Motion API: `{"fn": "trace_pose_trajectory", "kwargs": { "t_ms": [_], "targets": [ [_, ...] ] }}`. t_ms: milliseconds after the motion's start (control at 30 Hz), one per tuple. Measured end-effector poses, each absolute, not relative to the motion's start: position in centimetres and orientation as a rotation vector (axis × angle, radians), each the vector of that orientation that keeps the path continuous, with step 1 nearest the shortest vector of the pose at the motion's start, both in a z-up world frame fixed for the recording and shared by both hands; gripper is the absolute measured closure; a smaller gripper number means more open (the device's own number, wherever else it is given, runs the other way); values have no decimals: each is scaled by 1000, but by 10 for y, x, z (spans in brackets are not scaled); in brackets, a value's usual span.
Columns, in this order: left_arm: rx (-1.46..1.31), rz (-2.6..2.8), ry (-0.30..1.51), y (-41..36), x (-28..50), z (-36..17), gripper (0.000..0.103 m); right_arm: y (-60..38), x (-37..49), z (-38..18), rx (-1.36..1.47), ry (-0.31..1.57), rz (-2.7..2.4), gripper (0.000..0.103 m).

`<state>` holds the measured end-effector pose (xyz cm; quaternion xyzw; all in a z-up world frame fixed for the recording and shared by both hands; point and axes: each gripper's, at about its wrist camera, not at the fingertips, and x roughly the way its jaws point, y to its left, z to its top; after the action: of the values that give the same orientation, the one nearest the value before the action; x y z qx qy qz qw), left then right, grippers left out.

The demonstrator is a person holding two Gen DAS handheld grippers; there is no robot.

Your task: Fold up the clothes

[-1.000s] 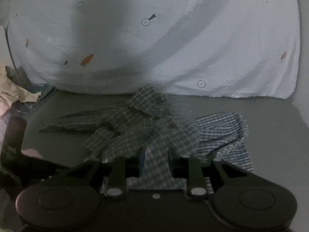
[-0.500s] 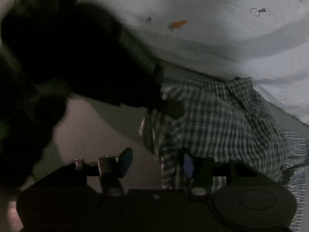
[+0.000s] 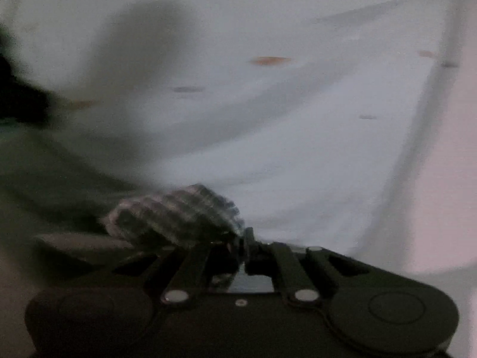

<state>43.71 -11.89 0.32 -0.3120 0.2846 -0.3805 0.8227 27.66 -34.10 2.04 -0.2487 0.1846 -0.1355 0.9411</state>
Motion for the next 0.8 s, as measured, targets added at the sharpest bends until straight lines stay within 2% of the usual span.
{"fn": "trace_pose_trajectory", "kwargs": {
  "t_ms": [100, 133, 200, 267, 333, 433, 600, 667, 733, 800],
  "targets": [
    [-583, -726, 680, -136, 442, -12, 73, -419, 305, 36, -585, 419, -455, 99],
    [-551, -689, 716, -142, 443, -19, 73, -442, 317, 35, -575, 437, -525, 88],
    [-496, -620, 792, -152, 443, -38, 73, -469, 328, 28, -515, 505, -614, 75],
    [-436, -552, 862, -159, 440, -59, 73, -479, 326, 15, -423, 553, -630, 72],
    [-381, -501, 924, -164, 438, -78, 73, -465, 316, -8, -350, 590, -536, 51],
    [-287, -464, 990, -175, 439, -97, 72, -428, 302, -50, -336, 653, -380, 50],
    [-180, -478, 1020, -198, 461, -105, 70, -350, 305, -121, -682, 725, -194, 46],
    [-148, -494, 1009, -204, 474, -103, 65, -339, 312, -146, -878, 728, -192, 46],
    [-90, -509, 988, -213, 486, -99, 65, -336, 320, -167, -1044, 718, -194, 45],
    [-17, -521, 967, -226, 499, -96, 65, -343, 358, -170, -1050, 732, -176, 46]
  ]
}}
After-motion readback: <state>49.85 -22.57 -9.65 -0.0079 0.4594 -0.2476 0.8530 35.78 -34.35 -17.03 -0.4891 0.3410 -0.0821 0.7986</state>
